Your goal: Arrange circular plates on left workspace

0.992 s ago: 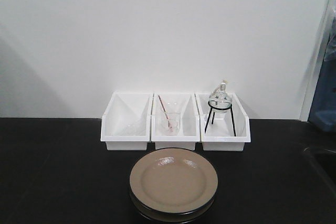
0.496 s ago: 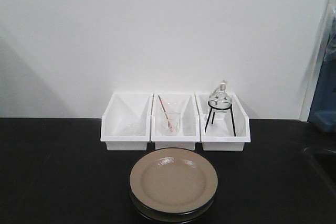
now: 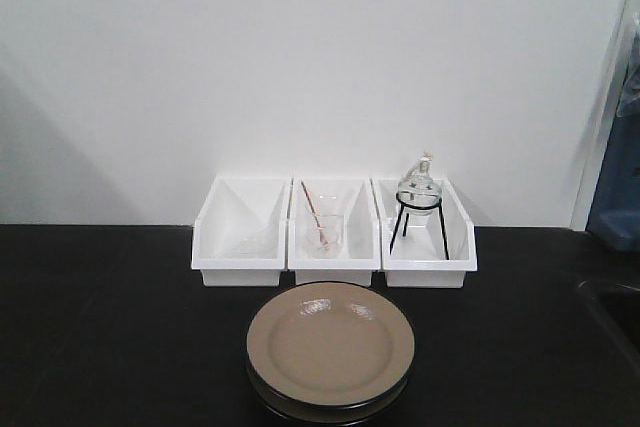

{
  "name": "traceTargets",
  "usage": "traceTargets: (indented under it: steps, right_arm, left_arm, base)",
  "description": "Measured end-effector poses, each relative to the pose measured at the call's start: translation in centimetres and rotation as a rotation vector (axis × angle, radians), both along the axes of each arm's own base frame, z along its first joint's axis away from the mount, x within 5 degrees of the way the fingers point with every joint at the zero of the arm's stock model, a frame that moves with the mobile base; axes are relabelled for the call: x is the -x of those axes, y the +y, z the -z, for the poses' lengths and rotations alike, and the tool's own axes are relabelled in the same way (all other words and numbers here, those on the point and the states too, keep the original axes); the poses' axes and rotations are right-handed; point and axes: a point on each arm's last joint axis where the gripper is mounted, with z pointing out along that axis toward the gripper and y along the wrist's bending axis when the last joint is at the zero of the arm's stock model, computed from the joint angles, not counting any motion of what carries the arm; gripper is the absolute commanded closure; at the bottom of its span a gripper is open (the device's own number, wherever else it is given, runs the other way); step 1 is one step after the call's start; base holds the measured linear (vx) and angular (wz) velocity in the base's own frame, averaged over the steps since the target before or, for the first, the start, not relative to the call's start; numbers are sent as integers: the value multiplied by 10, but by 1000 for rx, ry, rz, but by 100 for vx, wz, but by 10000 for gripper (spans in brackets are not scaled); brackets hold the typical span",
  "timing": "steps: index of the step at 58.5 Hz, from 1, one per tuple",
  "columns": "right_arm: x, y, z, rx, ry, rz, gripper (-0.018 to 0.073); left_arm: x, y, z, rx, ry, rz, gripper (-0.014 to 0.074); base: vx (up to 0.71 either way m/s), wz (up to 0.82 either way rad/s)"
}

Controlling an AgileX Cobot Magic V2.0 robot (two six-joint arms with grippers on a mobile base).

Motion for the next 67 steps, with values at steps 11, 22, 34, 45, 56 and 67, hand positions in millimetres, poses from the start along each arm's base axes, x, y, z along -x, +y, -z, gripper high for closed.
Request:
traceTargets:
  steps: [11,22,34,45,56,67]
  right_arm:
    - [0,0,1,12,-26,0,564]
    - [0,0,1,18,-28,0,564]
    - [0,0,1,18,-28,0,564]
    - [0,0,1,18,-28,0,564]
    - [0,0,1,18,-28,0,564]
    - [0,0,1,17,-28,0,564]
  left_arm:
    - [0,0,0,1,-1,0,594]
    - [0,0,0,1,-1,0,594]
    - [0,0,0,1,-1,0,594]
    - [0,0,0,1,-1,0,594]
    - [0,0,0,1,-1,0,594]
    - [0,0,0,2,-1,0,594]
  base:
    - [0,0]
    - [0,0]
    - [0,0]
    - [0,0]
    - [0,0]
    - [0,0]
